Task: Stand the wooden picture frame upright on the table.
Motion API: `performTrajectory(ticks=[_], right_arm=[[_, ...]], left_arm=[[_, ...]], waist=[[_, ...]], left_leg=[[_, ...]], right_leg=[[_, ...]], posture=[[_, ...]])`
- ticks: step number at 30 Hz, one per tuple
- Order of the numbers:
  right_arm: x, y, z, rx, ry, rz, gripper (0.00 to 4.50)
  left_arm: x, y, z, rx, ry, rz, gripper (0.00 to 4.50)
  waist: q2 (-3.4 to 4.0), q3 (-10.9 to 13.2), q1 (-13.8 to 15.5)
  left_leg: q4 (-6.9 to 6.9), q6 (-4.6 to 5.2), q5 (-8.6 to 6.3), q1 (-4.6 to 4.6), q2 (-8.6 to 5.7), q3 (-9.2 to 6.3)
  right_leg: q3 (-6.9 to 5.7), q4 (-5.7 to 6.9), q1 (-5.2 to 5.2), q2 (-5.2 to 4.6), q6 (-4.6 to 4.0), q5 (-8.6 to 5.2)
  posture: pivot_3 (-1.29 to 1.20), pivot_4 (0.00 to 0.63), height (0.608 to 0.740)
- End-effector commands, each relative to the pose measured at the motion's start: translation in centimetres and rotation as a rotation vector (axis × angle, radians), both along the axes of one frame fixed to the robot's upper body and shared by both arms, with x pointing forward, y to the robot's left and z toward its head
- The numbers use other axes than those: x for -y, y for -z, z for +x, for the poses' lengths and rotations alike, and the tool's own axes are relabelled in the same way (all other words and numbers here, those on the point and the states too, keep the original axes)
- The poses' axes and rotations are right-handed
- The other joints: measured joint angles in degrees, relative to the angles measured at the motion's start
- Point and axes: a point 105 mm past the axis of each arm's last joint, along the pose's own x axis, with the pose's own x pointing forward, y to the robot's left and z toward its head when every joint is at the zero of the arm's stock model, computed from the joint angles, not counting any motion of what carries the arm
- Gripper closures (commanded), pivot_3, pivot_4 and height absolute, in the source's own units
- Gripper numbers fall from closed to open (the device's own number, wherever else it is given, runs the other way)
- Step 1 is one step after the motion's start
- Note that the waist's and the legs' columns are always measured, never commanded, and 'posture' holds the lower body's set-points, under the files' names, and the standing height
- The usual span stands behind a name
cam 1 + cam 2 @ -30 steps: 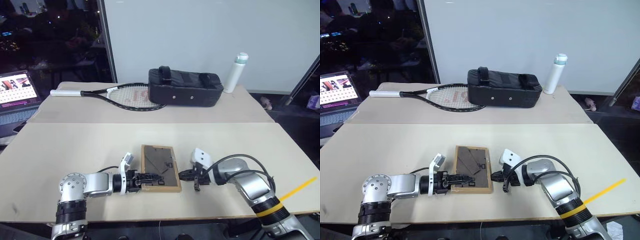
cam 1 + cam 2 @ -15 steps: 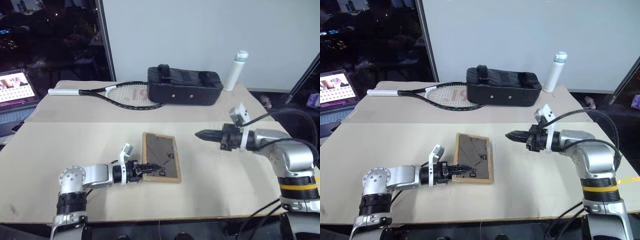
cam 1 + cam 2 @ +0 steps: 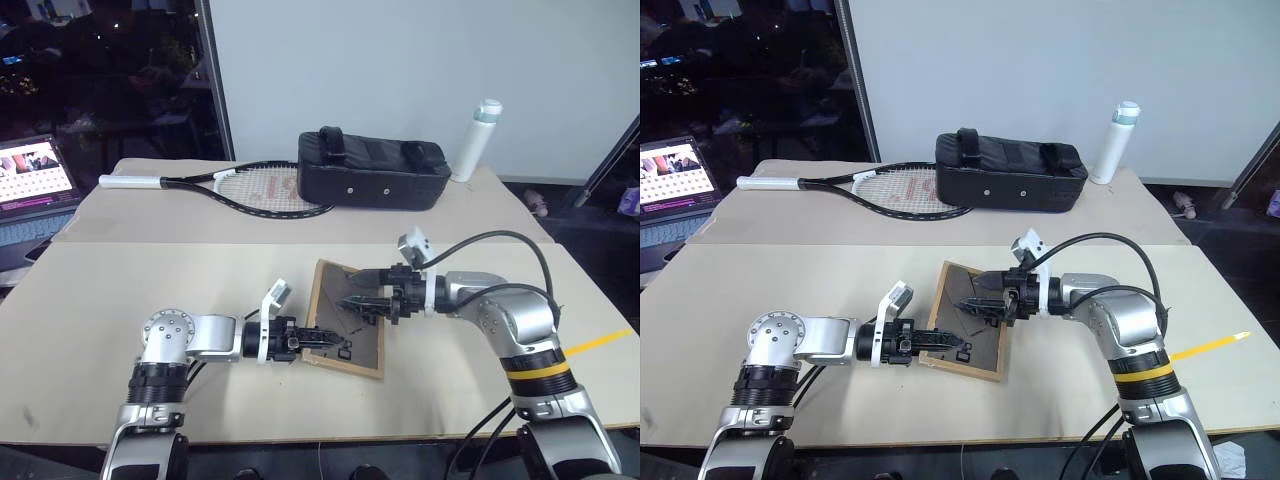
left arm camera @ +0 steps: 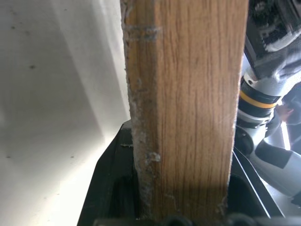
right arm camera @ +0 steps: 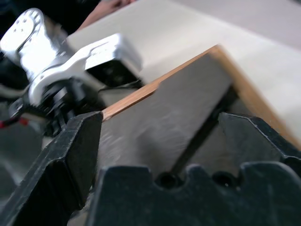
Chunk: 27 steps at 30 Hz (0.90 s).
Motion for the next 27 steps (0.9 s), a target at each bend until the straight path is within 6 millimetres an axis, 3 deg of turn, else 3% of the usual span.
performTrajectory(ticks=[1, 10, 13, 18, 23, 27], right_arm=[[-0.8, -1.6, -2.8, 0.018, -0.147, 0.055, 0.06], [0.8, -2.9, -3.7, 0.041, -0.149, 0.096, 0.06], [1.9, -2.1, -2.5, 0.068, -0.058, 0.028, 0.06], [5.4, -2.1, -0.5, 0.069, 0.123, -0.003, 0.06], [8.4, -3.7, -0.5, 0.271, 0.215, -0.033, 0.06], [10.4, -3.2, 1.2, 0.627, 0.350, -0.246, 0.06]], left_arm=[[0.5, -1.8, 0.4, 0.056, 0.026, -0.058, 3.36], [-0.1, -1.3, 0.9, 0.004, 0.013, -0.091, 3.36], [-0.5, -1.3, 1.7, -0.012, -0.022, -0.103, 3.36], [-1.1, -1.9, 2.1, -0.048, -0.001, -0.086, 3.36], [-2.3, -3.0, 3.2, -0.147, -0.007, -0.168, 3.36], [-2.2, -4.0, 2.9, -0.215, 0.066, -0.221, 3.36]], waist=[[0.00, 0.0, 0.0], [-0.01, 0.0, 0.0], [-0.01, 0.0, -0.1], [-0.02, 0.1, 0.0], [-0.01, 0.1, 0.1], [0.00, 0.2, 0.0]], left_leg=[[-0.01, 0.00, 0.00, -0.01, 0.00, -0.01], [0.02, 0.00, 0.00, -0.03, 0.00, -0.04], [0.02, 0.00, 0.00, -0.04, 0.00, -0.05], [0.03, 0.00, 0.00, -0.08, 0.00, -0.05], [-0.01, 0.00, 0.00, -0.25, 0.00, -0.07], [0.00, 0.00, 0.00, -0.43, -0.02, -0.08]], right_leg=[[0.00, 0.00, -0.01, 0.00, 0.00, 0.00], [-0.03, -0.01, -0.01, 0.00, 0.01, -0.01], [-0.04, -0.01, -0.03, 0.00, 0.01, -0.02], [-0.04, -0.02, -0.06, -0.01, 0.01, -0.02], [-0.08, -0.03, -0.20, -0.02, 0.04, -0.04], [-0.11, 0.00, -0.43, -0.03, 0.05, -0.05]], posture=[[0.00, 0.150, 0.696], [0.00, 0.150, 0.696], [0.00, 0.150, 0.696], [0.00, 0.150, 0.696], [0.00, 0.150, 0.696], [0.00, 0.150, 0.696]])
